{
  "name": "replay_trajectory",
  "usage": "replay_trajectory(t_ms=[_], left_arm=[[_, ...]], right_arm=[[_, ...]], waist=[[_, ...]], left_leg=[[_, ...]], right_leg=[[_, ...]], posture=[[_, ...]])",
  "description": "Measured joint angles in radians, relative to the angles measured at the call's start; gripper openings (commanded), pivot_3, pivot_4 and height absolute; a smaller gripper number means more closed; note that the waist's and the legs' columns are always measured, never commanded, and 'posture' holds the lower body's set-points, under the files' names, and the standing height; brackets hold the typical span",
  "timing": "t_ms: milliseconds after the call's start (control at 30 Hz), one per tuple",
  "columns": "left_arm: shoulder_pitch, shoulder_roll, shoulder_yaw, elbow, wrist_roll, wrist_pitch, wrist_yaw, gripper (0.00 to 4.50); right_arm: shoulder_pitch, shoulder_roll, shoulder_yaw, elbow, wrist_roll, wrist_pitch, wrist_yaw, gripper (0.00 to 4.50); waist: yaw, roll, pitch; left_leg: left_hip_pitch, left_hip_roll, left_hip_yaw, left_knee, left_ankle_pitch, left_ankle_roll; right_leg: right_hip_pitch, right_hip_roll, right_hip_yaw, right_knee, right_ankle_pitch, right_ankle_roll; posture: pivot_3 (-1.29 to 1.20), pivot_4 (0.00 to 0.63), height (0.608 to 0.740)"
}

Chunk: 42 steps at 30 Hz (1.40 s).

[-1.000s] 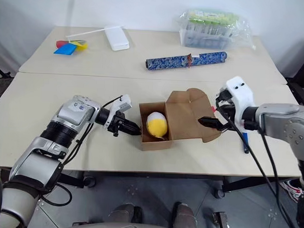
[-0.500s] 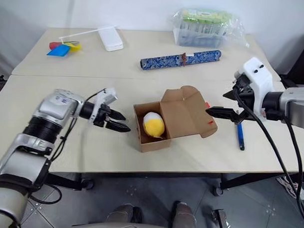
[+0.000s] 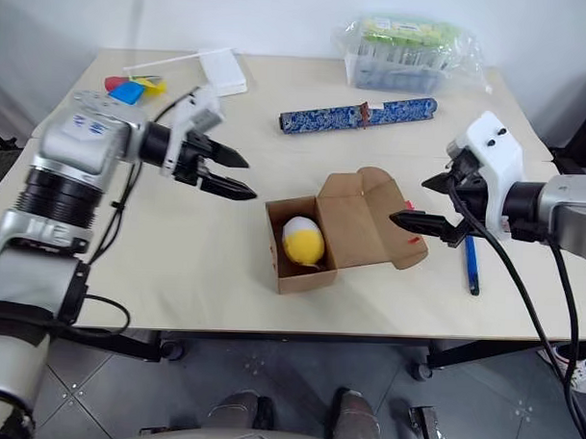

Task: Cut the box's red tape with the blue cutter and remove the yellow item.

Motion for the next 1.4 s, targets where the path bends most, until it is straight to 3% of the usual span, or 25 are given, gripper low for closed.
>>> replay_trajectory(t_ms=[200,433,800,900,1300,1400], left_arm=[[0.008,-0.086,-0.106,-0.074,0.017,-0.050,-0.071,4.47],[0.006,-0.122,-0.190,-0.023,0.098,-0.171,-0.086,4.47],[-0.013,-0.220,-0.210,0.128,0.200,-0.350,-0.081,4.47],[-0.013,-0.242,-0.214,0.150,0.230,-0.384,-0.080,3.92],[-0.039,-0.266,-0.190,0.211,0.258,-0.411,-0.077,0.55],[-0.061,-0.267,-0.167,0.232,0.255,-0.392,-0.069,0.02]], right_arm=[[0.106,0.004,-0.100,-0.109,0.047,-0.004,0.013,4.50],[0.241,0.055,-0.190,-0.235,0.097,-0.028,-0.003,4.50],[0.314,0.105,-0.229,-0.295,0.120,-0.042,-0.101,4.50],[0.334,0.105,-0.248,-0.300,0.130,-0.042,-0.117,4.50],[0.342,0.105,-0.266,-0.309,0.143,-0.042,-0.147,4.50],[0.342,0.102,-0.265,-0.307,0.141,-0.047,-0.147,4.50]], waist=[[0.001,0.000,0.000],[0.002,0.000,0.000],[0.003,0.000,0.000],[0.005,0.000,0.000],[0.004,0.000,0.000],[0.003,0.000,0.000]], left_leg=[[0.000,0.000,0.000,0.000,0.000,0.000],[0.000,0.000,0.000,0.000,0.000,0.000],[0.000,0.000,-0.001,0.002,-0.001,0.001],[0.000,0.000,-0.001,0.002,-0.001,0.001],[0.000,0.000,-0.001,0.002,-0.001,0.001],[0.000,0.000,-0.001,0.002,-0.001,0.001]], right_leg=[[0.000,0.000,0.000,-0.001,0.000,0.000],[0.000,0.000,0.001,0.000,0.000,0.000],[0.000,0.000,0.000,0.000,0.000,0.000],[0.001,0.000,0.001,0.000,0.000,0.000],[0.001,0.000,0.001,0.000,0.000,0.000],[0.001,0.000,0.001,0.000,0.000,0.000]], posture=[[0.00,0.150,0.740],[0.00,0.150,0.740],[0.00,0.150,0.740],[0.00,0.150,0.740],[0.00,0.150,0.740],[0.00,0.150,0.740]])
